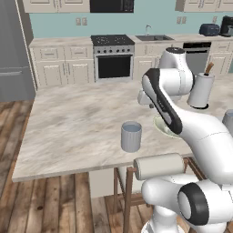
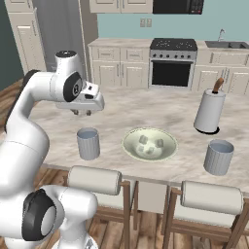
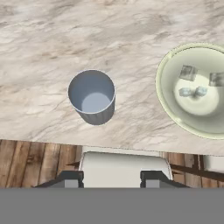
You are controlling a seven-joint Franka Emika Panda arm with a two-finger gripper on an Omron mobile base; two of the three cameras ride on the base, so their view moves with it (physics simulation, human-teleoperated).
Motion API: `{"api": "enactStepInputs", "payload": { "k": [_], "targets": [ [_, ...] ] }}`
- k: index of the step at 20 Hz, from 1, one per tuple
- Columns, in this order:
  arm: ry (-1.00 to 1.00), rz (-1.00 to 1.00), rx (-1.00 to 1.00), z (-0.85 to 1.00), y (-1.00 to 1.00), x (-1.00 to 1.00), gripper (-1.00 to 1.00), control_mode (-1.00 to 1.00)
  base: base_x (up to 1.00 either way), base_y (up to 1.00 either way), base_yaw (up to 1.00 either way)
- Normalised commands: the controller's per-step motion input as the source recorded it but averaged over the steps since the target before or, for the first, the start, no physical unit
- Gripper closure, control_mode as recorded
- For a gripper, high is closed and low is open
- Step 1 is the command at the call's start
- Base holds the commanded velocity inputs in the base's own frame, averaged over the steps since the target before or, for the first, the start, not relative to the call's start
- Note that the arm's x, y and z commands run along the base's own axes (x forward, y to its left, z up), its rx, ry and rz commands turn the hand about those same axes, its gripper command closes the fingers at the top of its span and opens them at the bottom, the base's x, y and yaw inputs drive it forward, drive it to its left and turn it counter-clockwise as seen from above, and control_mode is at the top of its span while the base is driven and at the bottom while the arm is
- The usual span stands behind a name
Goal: There are four ice cubes in the ice bowl. Place two ice cubes in each glass of water.
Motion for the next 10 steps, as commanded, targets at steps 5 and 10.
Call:
{"api": "enactStepInputs", "payload": {
  "k": [5,10],
  "targets": [
    [0.00,0.00,0.00,0.00,-0.16,0.00,-1.00,-1.00,0.00,0.00,0.00],
    [0.00,-0.05,0.00,0.00,-0.42,-0.02,-1.00,-1.00,0.00,0.00,0.00]
  ]
}}
